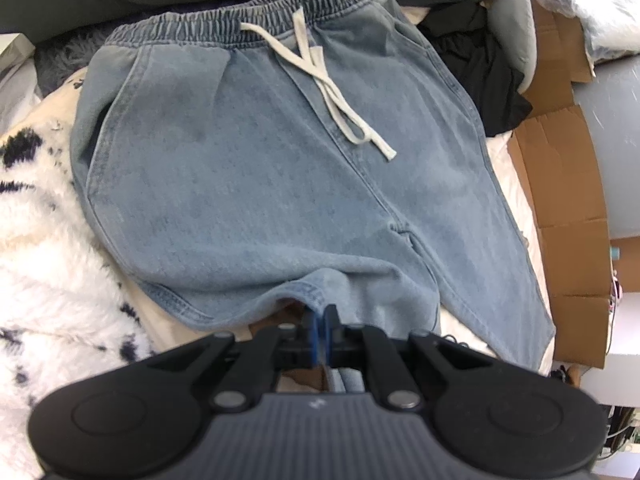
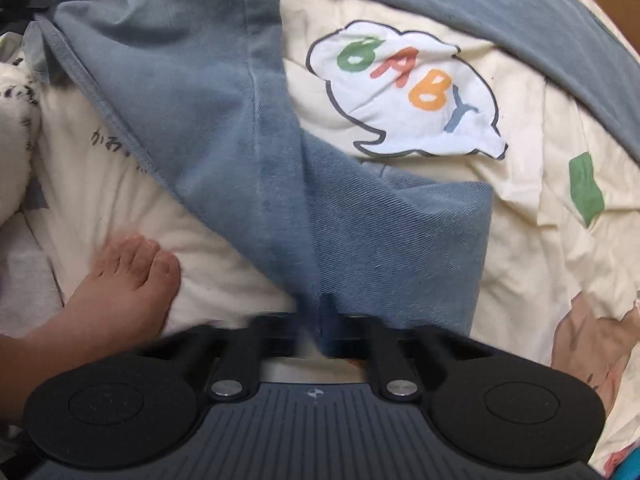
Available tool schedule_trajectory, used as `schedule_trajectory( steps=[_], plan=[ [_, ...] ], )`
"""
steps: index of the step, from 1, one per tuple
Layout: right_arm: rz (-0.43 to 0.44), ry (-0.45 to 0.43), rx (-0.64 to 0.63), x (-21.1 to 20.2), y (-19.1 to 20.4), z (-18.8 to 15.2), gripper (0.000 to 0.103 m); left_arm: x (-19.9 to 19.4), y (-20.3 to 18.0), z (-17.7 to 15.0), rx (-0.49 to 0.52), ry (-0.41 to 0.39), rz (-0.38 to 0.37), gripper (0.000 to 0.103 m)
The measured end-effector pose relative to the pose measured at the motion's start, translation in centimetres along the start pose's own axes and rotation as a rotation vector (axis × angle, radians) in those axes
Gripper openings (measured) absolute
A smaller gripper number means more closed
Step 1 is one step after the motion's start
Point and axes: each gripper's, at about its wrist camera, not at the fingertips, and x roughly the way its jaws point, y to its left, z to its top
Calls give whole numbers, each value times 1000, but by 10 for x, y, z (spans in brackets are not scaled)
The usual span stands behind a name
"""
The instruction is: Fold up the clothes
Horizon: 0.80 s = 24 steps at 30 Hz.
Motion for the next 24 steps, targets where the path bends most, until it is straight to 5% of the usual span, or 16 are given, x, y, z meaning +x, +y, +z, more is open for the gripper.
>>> schedule_trajectory(
  steps=[13, 24],
  plan=[
    [-30, -161, -51, -82, -44, 63, 0, -12, 4, 9, -13, -48, -11, 3],
    [-34, -235, -154, -77, -79, 154, 0, -21, 6, 17, -16, -92, -16, 3]
  ],
)
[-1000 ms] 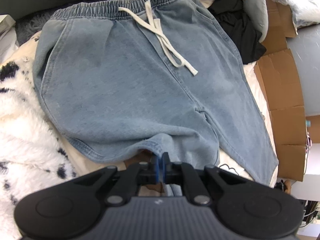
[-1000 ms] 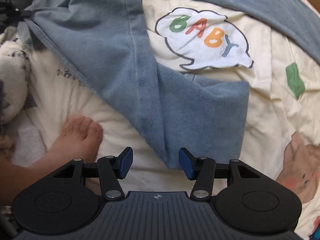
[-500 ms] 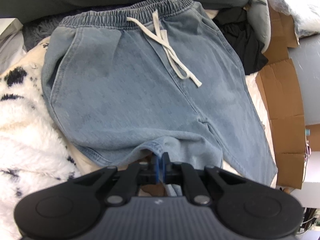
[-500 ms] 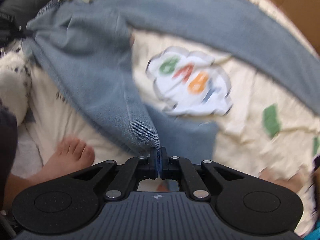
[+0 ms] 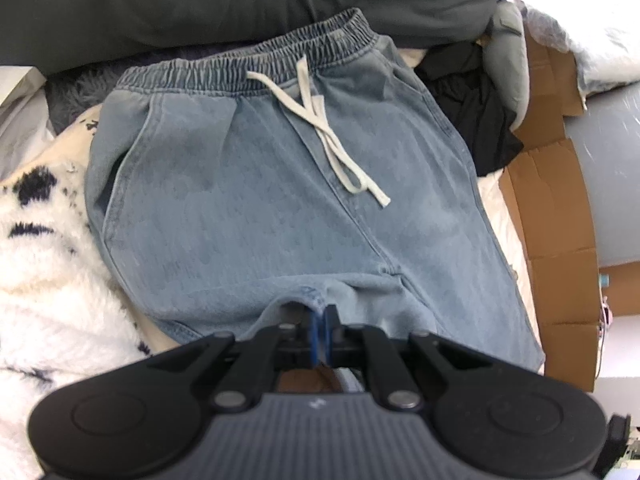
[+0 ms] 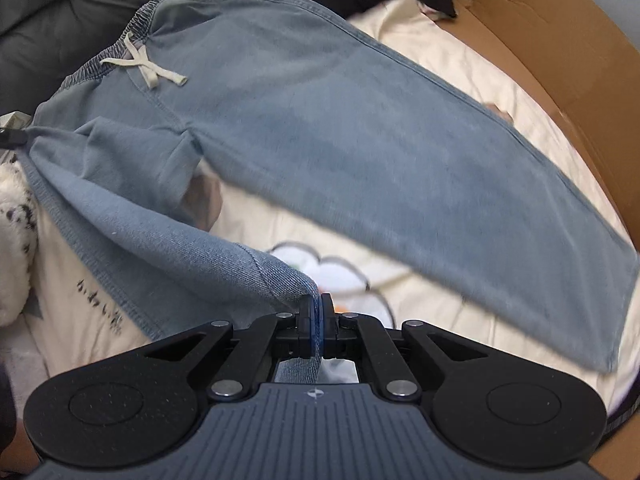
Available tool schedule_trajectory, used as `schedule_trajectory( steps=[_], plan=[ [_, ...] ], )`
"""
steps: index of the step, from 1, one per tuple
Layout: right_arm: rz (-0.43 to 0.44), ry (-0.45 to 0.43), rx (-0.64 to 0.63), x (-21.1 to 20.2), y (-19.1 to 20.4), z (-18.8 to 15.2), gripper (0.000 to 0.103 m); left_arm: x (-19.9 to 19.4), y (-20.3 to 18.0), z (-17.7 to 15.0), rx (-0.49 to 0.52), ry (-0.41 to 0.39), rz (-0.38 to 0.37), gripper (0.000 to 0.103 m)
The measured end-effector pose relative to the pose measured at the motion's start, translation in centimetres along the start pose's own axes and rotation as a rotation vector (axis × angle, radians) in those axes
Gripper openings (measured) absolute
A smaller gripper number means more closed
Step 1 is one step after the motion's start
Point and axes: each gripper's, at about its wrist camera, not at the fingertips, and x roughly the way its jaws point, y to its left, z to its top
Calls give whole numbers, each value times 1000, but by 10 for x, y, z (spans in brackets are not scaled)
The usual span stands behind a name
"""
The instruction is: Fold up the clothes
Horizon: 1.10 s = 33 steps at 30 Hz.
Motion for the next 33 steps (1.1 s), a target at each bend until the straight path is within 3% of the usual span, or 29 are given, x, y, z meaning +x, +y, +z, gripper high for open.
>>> schedule_trajectory(
  steps=[11, 14, 17, 19, 23, 28, 33],
  plan=[
    [-6, -41, -148, 48, -17, 68, 0, -2, -8, 22, 27, -81, 15, 3],
    [-14, -38, -122, 62, -26, 80, 0, 3, -9, 31, 27, -97, 26, 4],
    [8, -17, -54, 70, -39, 84, 2, 16, -9, 31, 16, -59, 68, 6],
    [36, -22, -26, 66, -44, 80, 9, 20, -11, 26, 28, -50, 80, 9],
    [76, -32, 34, 51, -50, 64, 35, 20, -13, 15, 35, -40, 97, 18],
    [124, -24, 55, 31, -37, 30, 35, 11, -13, 7, 38, -41, 122, 28],
    [164, 12, 77, 24, -18, -5, 35, 5, -14, -4, 44, -21, 122, 31]
  ],
)
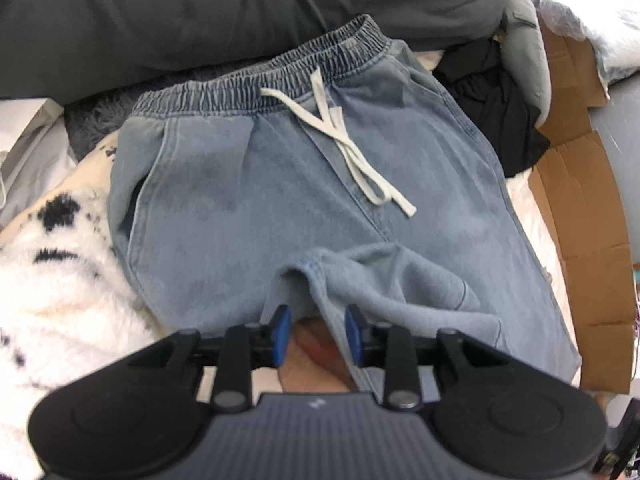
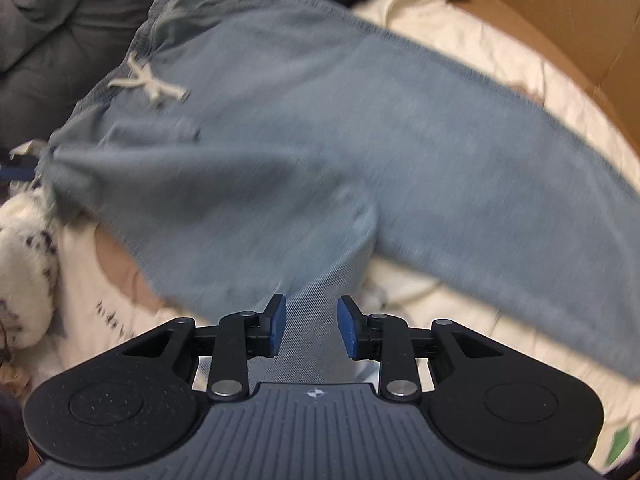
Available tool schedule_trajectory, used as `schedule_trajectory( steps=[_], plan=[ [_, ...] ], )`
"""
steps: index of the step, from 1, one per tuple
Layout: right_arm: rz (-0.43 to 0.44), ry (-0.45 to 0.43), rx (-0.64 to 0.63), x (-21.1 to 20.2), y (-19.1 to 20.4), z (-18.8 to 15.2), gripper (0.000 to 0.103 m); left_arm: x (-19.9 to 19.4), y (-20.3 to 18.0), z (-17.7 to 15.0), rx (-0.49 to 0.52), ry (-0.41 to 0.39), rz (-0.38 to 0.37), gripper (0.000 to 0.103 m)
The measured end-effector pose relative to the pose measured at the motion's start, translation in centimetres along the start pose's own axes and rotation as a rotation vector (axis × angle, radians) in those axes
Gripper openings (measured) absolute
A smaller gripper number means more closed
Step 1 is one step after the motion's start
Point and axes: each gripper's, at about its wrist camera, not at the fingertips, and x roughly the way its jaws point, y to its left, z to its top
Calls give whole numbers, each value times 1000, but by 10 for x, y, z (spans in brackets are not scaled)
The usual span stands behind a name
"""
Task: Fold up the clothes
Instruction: 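Open both grippers and release the jeans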
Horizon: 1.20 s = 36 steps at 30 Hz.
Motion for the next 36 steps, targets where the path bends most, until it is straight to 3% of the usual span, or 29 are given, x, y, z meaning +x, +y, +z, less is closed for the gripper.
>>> schedule_trajectory(
  steps=[3, 9, 15, 26, 32, 36],
  plan=[
    [14, 37, 22, 9, 12, -17, 36, 0, 1, -7, 6, 19, -2, 31],
    [29, 83, 106, 20, 20, -28, 50, 1, 3, -15, 3, 29, 1, 35],
    [15, 114, 196, 31, 28, -23, 50, 4, 8, -21, -34, 31, -12, 35],
    [-107, 111, 416, 57, 44, -25, 50, 8, 33, -23, -101, 27, -8, 37],
    [-148, 106, 409, 67, 52, -26, 50, 5, 39, -23, -108, 13, -34, 37],
    [-146, 96, 406, 69, 52, -29, 49, 2, 31, -24, -57, 1, -65, 38]
  ],
)
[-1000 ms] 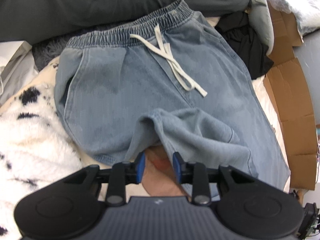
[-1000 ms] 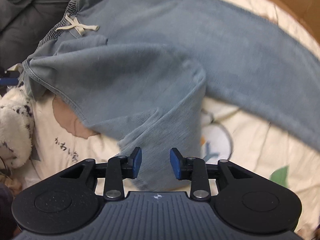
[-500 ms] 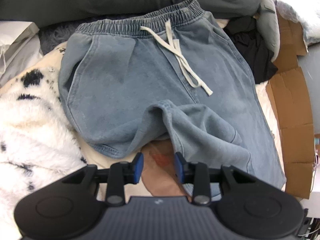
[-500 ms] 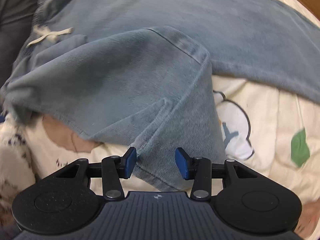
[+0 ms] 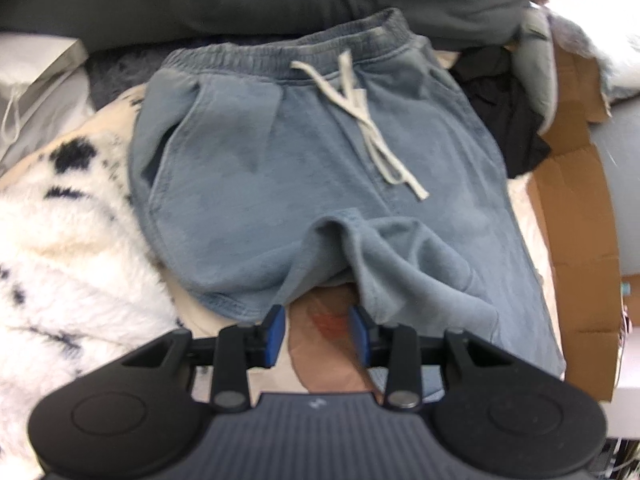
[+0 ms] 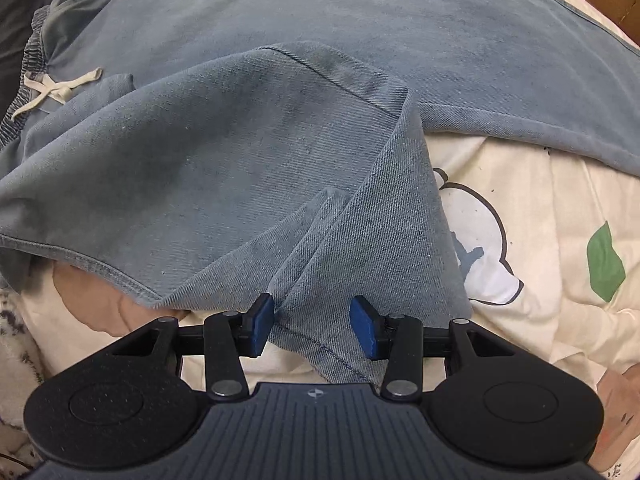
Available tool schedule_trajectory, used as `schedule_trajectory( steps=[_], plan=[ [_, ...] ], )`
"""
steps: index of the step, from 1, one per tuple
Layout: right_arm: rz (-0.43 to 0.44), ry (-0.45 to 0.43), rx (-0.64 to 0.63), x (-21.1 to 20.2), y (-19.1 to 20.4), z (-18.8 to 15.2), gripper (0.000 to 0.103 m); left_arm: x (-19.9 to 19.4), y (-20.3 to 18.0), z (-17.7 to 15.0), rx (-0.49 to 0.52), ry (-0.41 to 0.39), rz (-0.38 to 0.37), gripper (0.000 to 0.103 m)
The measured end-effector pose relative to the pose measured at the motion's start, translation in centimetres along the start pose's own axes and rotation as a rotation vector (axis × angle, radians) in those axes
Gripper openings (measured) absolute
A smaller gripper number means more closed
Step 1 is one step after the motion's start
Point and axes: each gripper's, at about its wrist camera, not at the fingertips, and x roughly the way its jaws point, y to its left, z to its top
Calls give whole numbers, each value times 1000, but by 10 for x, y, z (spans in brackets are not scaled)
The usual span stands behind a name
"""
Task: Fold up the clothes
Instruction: 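Open both grippers and release the jeans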
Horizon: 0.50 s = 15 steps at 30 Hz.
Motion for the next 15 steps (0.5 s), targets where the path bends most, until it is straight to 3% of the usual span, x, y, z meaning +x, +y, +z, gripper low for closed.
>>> schedule_trajectory(
  steps=[4, 15],
  plan=[
    [25, -7, 7, 0, -4, -2, 37, 4, -3, -4, 25, 11, -1, 38],
    [-52, -31, 34, 5, 12, -11, 43, 10, 4, -7, 10, 26, 0, 38]
  ],
)
